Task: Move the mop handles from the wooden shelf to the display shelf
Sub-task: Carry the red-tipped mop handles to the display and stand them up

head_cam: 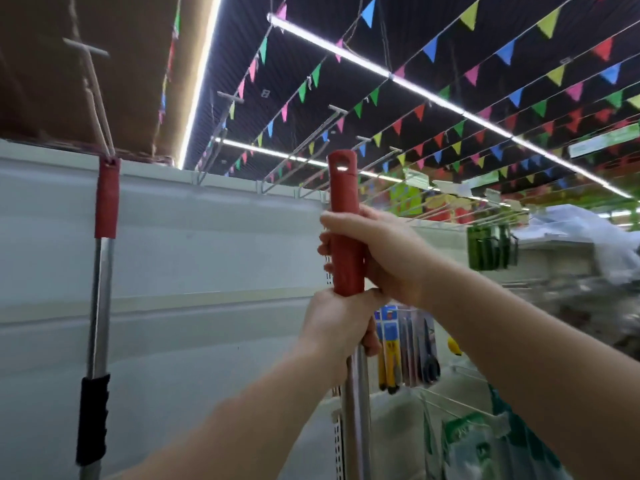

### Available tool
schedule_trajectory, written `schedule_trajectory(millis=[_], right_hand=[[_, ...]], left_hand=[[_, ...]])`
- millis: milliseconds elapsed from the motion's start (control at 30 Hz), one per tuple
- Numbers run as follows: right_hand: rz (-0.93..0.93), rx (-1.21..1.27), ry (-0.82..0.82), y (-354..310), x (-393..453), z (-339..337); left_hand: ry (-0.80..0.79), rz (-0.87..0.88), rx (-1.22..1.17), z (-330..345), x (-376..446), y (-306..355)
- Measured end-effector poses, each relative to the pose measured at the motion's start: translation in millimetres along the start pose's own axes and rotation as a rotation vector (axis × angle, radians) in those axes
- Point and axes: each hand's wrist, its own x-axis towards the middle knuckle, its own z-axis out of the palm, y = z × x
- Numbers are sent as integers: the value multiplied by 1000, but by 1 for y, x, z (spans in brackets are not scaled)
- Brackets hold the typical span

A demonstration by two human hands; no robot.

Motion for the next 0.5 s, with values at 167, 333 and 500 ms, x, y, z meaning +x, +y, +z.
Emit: schedule_trajectory(millis=[167,333,500], right_hand=[[-17,-86,30,27,15,-32],[-97,-88,8,34,42,-55],[-195,-99,-14,29,75,-56]], left_hand=[[146,-31,106,24,27,-9],[274,-20,176,37,51,-2],[363,-5,160,32,78,14]])
